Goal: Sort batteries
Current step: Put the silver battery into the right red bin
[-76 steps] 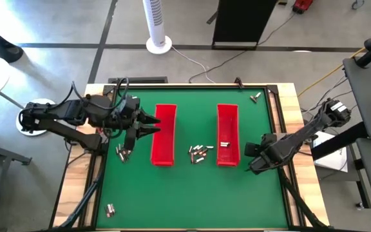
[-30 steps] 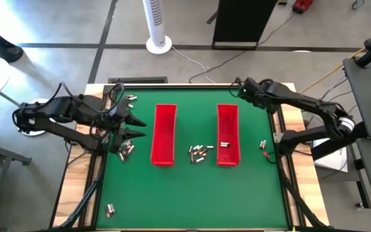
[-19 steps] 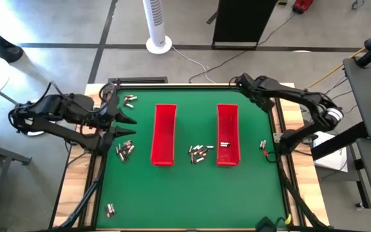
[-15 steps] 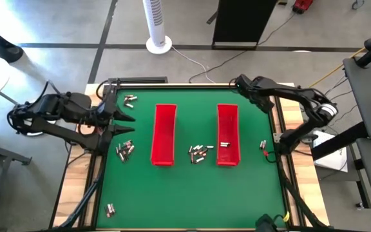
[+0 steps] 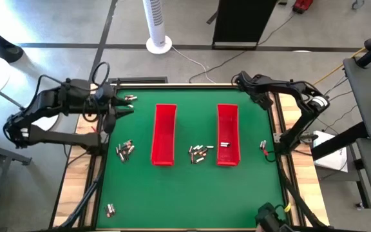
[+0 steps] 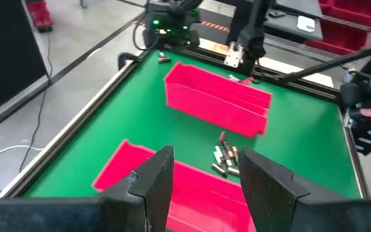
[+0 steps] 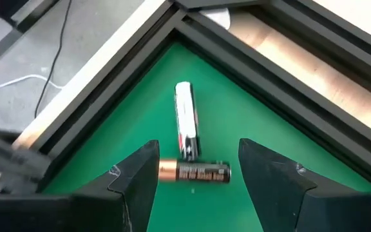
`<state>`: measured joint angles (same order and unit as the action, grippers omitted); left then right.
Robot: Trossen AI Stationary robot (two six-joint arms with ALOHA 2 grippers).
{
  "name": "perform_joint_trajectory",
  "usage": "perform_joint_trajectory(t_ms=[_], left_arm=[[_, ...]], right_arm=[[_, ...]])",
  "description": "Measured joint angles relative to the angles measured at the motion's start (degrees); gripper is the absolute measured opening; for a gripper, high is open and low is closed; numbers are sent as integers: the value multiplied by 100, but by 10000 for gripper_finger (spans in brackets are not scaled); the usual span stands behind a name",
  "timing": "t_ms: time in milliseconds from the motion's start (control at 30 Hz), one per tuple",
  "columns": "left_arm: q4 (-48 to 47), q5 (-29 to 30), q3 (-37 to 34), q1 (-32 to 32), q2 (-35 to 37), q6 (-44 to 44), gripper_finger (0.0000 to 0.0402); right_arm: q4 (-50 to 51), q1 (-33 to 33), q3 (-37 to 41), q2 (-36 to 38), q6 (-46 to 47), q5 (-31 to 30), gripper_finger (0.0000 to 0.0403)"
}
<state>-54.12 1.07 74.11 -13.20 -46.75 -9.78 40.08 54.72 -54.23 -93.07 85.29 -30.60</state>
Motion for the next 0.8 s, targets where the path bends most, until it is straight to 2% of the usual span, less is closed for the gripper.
perform_joint_trajectory(t_ms=[167, 233, 533, 800], left_arm=[[5, -496, 0, -569, -107, 335, 155], [2, -522, 0, -669, -147, 399, 155], [2, -476, 0, -694, -111, 482, 155], [-83, -399, -104, -696, -41, 467, 155]], right_arm=[[-293, 188, 8, -166, -228, 47, 207], [-313, 201, 8, -223, -203, -1, 207], [-293, 168, -5, -464, -20, -381, 180], [-160, 141, -103, -626, 20, -478, 143]])
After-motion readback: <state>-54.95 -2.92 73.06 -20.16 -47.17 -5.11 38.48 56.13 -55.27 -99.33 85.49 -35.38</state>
